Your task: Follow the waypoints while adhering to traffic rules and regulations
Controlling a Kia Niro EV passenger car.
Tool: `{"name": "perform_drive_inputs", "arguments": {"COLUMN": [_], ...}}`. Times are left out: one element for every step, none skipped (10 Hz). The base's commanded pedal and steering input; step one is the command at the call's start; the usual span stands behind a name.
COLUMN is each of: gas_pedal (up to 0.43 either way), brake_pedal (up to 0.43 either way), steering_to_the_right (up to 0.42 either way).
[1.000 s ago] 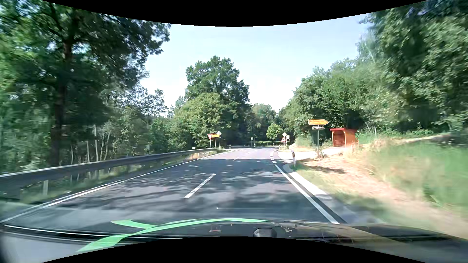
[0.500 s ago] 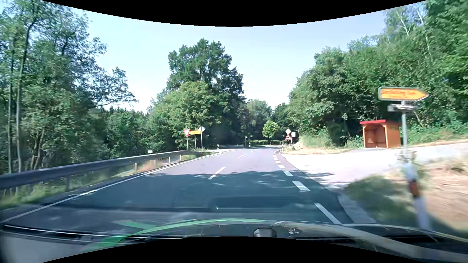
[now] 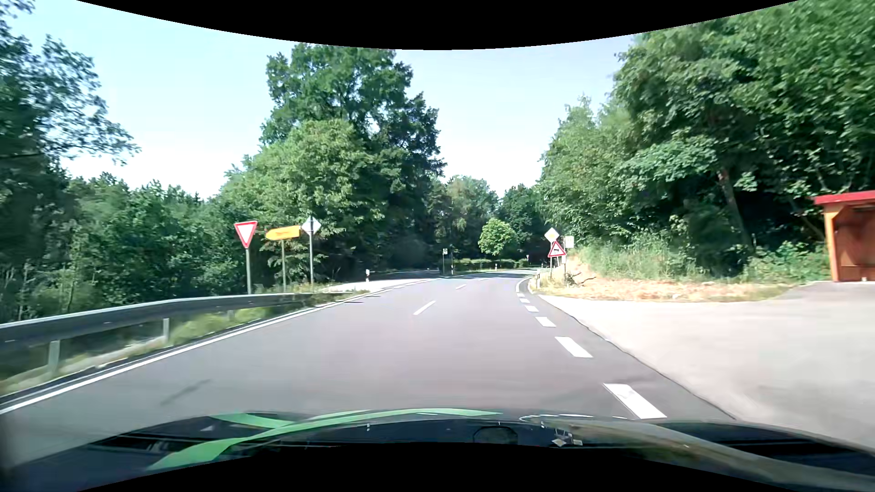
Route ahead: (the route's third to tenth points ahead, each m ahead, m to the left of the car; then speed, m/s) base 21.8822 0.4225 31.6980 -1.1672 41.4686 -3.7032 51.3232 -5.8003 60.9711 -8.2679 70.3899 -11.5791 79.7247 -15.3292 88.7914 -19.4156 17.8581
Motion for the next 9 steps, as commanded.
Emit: {"name": "perform_drive_inputs", "arguments": {"gas_pedal": [0.098,0.098,0.11,0.118,0.118,0.118,0.13,0.169,0.177], "brake_pedal": [0.0,0.0,0.0,0.0,0.0,0.0,0.0,0.0,0.0], "steering_to_the_right": [0.023,0.023,0.024,0.025,0.026,0.028,0.028,0.027,0.026]}}
